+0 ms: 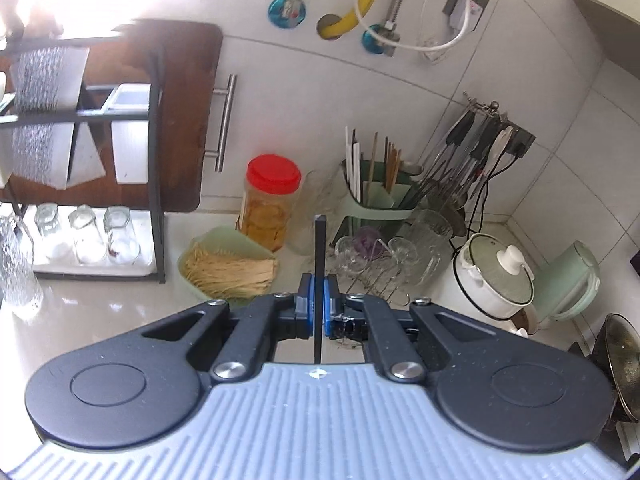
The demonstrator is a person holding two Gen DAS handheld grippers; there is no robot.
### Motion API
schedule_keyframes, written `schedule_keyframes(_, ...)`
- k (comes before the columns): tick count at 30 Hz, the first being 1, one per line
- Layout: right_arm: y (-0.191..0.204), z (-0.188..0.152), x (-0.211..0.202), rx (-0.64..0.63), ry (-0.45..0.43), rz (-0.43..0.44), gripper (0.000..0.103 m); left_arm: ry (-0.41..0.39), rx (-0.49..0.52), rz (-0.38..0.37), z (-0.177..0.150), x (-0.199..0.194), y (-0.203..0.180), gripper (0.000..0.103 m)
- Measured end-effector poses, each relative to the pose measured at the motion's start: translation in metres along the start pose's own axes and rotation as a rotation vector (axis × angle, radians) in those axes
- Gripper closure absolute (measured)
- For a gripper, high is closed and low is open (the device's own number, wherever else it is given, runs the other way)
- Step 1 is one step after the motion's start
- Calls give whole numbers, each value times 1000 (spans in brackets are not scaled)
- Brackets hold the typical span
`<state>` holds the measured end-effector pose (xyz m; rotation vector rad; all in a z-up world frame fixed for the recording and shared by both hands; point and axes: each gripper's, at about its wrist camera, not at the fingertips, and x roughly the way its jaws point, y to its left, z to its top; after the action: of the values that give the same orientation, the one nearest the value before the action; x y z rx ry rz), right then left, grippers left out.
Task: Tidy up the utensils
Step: 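Lift the black chopstick with the left tool and carry it over the jar, then lower the chopstick into the jar and open the left tool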
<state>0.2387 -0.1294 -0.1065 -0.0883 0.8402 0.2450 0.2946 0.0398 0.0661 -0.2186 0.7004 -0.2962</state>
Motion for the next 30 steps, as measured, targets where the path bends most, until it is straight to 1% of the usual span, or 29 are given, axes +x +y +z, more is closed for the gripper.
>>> schedule_keyframes(8, 0, 0, 0, 2, 1, -2, 14, -38, 17, -28, 15, -10, -15, 98)
schedule_keyframes(13, 0, 0, 0, 2, 0, -2, 14, -29, 36, -55, 16, -6, -27, 98)
schedule_keyframes(17, 0, -2, 0, 5, -13, 1, 14, 12, 53, -63, 9, 10, -35, 98)
schedule_keyframes(22, -1, -2, 0, 5, -15, 1, 14, 93, 67, -64, -5, 38, -40, 98)
schedule_keyframes(27, -1, -2, 0, 6, -16, 1, 14, 165, 89, -62, -18, 57, -45, 98)
schedule_keyframes(30, -1, -2, -1, 7, -22, 1, 14, 221, 88, -77, -25, 70, -45, 98)
